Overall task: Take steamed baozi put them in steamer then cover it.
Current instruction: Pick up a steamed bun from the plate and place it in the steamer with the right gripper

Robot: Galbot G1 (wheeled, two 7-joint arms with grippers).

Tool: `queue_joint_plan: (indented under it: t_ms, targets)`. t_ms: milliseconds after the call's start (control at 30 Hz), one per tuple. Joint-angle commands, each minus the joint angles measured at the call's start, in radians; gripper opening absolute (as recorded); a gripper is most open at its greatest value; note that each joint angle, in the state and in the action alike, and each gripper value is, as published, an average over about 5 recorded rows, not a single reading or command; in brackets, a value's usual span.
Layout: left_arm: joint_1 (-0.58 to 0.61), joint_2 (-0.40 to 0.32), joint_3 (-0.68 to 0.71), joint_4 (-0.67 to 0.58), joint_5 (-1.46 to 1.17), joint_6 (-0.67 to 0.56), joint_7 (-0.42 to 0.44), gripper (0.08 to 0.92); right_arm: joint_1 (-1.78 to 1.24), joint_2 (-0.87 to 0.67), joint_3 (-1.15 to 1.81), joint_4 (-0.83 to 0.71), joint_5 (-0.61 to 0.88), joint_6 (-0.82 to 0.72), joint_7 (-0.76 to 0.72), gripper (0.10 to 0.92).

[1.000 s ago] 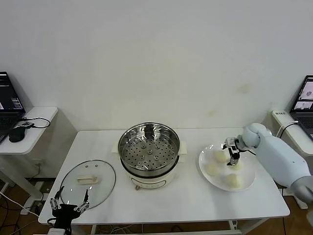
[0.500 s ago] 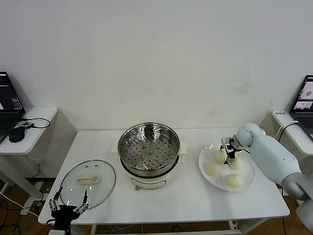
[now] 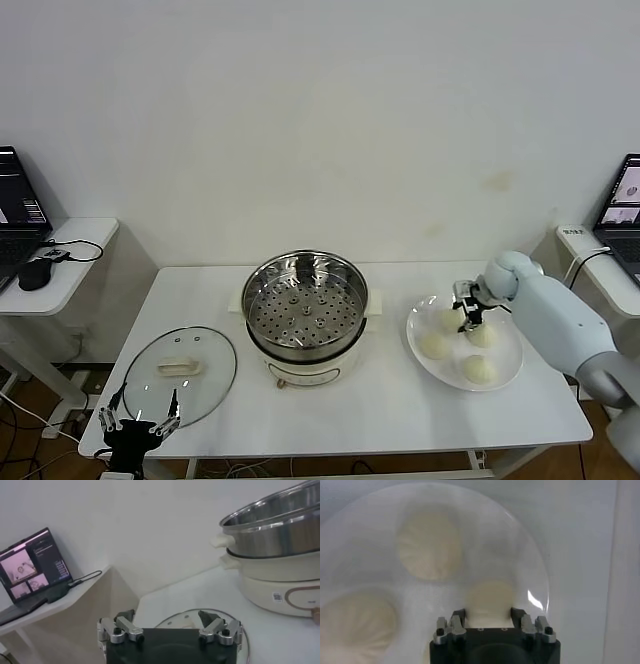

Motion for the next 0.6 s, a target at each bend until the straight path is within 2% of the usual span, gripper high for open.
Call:
queue_joint_plan:
  t_ms: [33, 400, 600]
  targets:
    - [0.001, 0.001, 0.0, -0.001, 0.006, -0.002, -0.001, 0.823, 0.022, -0.034, -0.025, 0.055, 0.076, -0.005, -0.002, 0.577]
    - [-0.01, 0.011, 0.006, -0.005, 0.003, -0.002, -0.005, 0.823, 0.323, -0.215, -0.294, 0.347, 0.37, -0.056, -0.026, 0.585]
    - [-0.018, 0.023, 0.005, -0.011, 0.001, 0.0, -0.01, 0.823, 0.546, -0.193, -0.459, 0.408, 0.534, -0.061, -0.019, 0.585]
